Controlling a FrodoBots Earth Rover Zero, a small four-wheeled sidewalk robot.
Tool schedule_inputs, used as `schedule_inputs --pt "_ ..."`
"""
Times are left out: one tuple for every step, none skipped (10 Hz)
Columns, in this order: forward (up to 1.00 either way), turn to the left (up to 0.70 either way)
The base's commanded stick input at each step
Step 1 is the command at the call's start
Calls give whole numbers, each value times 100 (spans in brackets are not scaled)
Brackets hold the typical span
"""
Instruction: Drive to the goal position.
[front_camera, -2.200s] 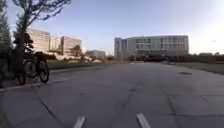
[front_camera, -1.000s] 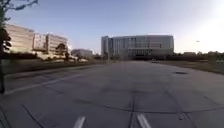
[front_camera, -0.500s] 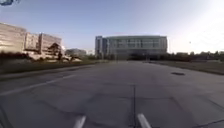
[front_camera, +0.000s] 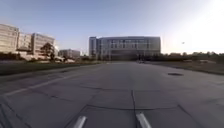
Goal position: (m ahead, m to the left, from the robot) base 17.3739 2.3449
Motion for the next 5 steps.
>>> schedule_inputs --pt "70 -14" --pt "70 -14" --pt "70 -14" --pt "70 -14" --pt "70 -14"
